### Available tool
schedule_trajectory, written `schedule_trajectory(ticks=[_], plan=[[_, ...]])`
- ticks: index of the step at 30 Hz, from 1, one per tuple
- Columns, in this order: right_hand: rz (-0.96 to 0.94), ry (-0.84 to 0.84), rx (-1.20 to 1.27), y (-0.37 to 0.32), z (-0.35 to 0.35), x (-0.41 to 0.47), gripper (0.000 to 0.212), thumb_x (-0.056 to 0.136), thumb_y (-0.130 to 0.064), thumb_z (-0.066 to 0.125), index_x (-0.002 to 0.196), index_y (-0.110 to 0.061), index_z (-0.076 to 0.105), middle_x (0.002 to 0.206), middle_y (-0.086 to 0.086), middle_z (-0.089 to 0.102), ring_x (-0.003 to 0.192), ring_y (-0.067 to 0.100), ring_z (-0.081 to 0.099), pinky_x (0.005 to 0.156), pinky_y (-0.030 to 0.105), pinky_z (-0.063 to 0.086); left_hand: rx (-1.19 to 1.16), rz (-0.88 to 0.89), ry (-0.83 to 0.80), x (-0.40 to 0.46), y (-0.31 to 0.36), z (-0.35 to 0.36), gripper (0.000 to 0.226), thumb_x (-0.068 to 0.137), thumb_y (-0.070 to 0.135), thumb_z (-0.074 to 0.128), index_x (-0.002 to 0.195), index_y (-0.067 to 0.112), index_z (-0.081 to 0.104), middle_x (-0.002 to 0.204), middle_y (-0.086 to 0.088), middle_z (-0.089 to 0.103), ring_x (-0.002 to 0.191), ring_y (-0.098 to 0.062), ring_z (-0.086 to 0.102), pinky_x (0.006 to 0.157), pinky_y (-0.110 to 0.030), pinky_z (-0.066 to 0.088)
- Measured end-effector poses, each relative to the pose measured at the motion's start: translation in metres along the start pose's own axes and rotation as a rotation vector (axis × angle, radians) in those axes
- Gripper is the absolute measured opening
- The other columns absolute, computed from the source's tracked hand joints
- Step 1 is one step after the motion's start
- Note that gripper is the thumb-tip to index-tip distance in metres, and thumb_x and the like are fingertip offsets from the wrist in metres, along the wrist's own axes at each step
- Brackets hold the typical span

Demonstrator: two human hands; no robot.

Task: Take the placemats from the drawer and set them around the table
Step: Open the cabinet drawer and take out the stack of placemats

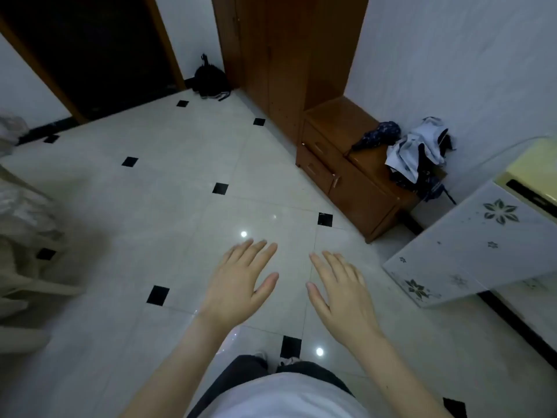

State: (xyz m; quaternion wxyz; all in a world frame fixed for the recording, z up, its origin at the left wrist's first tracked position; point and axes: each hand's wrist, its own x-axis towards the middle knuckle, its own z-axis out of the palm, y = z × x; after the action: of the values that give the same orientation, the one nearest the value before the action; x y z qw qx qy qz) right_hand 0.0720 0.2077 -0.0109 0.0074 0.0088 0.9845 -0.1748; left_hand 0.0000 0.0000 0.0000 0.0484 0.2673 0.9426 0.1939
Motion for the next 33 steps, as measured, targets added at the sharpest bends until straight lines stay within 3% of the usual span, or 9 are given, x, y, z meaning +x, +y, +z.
schedule_trajectory(ticks=[7, 16, 21, 27, 33], plan=[[-0.015, 0.089, 0.012, -0.001, -0.012, 0.052, 0.056, 0.096, -0.047, 0.028, 0.144, -0.019, 0.041, 0.143, 0.009, 0.047, 0.134, 0.028, 0.04, 0.108, 0.044, 0.033, -0.023, -0.089, 0.164, 0.033, -0.02, -0.019, 0.056, 0.095, 0.049, 0.031, 0.141, 0.022, 0.046, 0.141, 0.0, 0.05, 0.135, -0.023, 0.038, 0.109, -0.038, 0.031], [0.147, 0.026, 0.088, -0.023, 0.039, 0.13, 0.07, 0.095, -0.061, 0.009, 0.144, -0.023, 0.04, 0.145, 0.005, 0.045, 0.134, 0.026, 0.039, 0.11, 0.042, 0.031, -0.042, -0.107, 0.059, 0.086, -0.121, -0.019, 0.058, 0.095, 0.054, 0.026, 0.142, 0.025, 0.043, 0.143, 0.003, 0.047, 0.136, -0.018, 0.036, 0.111, -0.028, 0.02], [0.262, 0.04, 0.111, -0.055, 0.052, 0.203, 0.067, 0.093, -0.061, 0.016, 0.144, -0.024, 0.039, 0.146, 0.004, 0.044, 0.135, 0.025, 0.038, 0.11, 0.039, 0.027, -0.027, -0.057, -0.001, 0.142, -0.192, -0.051, 0.06, 0.094, 0.057, 0.023, 0.143, 0.027, 0.042, 0.145, 0.006, 0.046, 0.137, -0.015, 0.034, 0.112, -0.024, 0.015], [0.324, 0.121, 0.069, -0.095, 0.033, 0.292, 0.062, 0.094, -0.053, 0.023, 0.142, -0.02, 0.043, 0.143, 0.006, 0.048, 0.132, 0.026, 0.042, 0.107, 0.038, 0.03, -0.004, 0.098, -0.024, 0.227, -0.253, -0.106, 0.059, 0.094, 0.054, 0.027, 0.141, 0.025, 0.045, 0.143, 0.004, 0.048, 0.136, -0.02, 0.037, 0.113, -0.034, 0.027], [0.351, 0.214, 0.091, -0.102, 0.018, 0.363, 0.056, 0.096, -0.048, 0.028, 0.139, -0.017, 0.047, 0.137, 0.007, 0.053, 0.127, 0.025, 0.047, 0.104, 0.047, 0.039, -0.008, 0.185, -0.022, 0.311, -0.275, -0.128, 0.059, 0.093, 0.054, 0.026, 0.143, 0.027, 0.043, 0.144, 0.006, 0.046, 0.137, -0.018, 0.035, 0.112, -0.031, 0.024]])
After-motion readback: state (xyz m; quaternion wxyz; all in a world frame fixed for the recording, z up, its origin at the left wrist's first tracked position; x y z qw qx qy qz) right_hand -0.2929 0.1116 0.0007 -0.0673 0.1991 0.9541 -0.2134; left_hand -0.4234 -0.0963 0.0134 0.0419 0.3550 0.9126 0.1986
